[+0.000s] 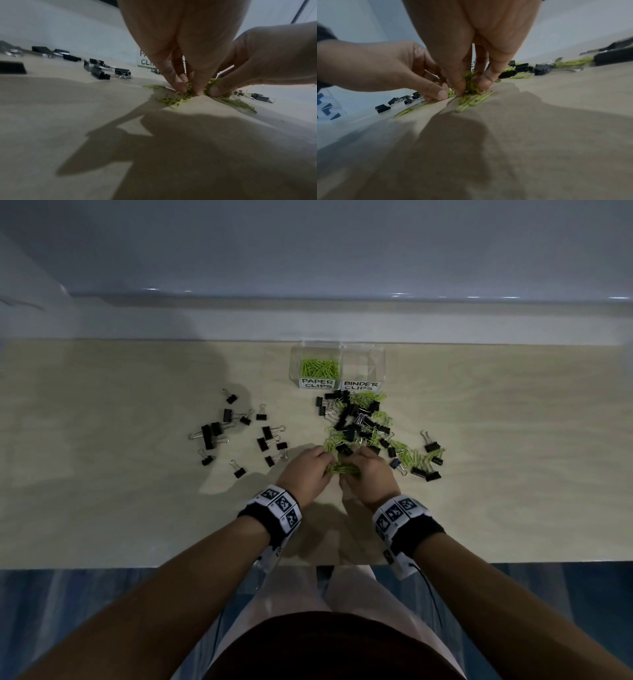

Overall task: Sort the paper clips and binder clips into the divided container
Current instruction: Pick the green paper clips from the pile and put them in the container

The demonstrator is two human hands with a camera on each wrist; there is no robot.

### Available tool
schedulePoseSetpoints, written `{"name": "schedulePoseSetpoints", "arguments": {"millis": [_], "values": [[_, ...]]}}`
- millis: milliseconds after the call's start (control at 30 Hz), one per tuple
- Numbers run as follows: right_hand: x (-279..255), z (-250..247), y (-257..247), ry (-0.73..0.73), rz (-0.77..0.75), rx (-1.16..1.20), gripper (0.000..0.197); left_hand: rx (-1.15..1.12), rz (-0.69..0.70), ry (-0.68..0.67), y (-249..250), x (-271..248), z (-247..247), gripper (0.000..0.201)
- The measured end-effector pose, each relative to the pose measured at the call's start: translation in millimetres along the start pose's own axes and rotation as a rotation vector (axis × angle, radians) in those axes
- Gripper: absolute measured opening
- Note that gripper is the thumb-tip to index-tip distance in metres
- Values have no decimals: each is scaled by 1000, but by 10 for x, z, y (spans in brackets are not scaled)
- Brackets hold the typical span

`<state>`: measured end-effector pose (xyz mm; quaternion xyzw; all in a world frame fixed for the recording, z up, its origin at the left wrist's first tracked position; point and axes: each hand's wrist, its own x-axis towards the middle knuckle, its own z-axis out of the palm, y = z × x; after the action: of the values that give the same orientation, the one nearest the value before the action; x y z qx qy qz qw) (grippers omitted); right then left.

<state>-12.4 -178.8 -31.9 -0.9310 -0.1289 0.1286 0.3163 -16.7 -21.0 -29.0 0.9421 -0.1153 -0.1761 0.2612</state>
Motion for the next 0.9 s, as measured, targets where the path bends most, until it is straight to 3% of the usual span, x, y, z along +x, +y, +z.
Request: {"name": "schedulePoseSetpoints", "arguments": {"millis": [100, 267, 433, 567, 700, 900], "values": [[-29, -26, 95, 61, 54, 37, 26, 36, 16, -6, -5, 22, -26, 25], [-78, -158, 157, 47, 269, 192, 16, 12, -28, 14, -38, 40, -74, 20], [39, -332, 109, 57, 428, 482, 18, -258, -155, 101, -162, 96, -161, 11], [290, -541, -66, 47, 392, 647, 12, -442, -191, 208, -168, 247, -416, 9], [670, -742, -306, 94, 316, 702, 14, -484, -146, 324, -128, 547, -809, 9], [1446, -837, -547, 253, 218, 479, 8, -437, -141, 425, -165, 1117, -1187, 8]]}}
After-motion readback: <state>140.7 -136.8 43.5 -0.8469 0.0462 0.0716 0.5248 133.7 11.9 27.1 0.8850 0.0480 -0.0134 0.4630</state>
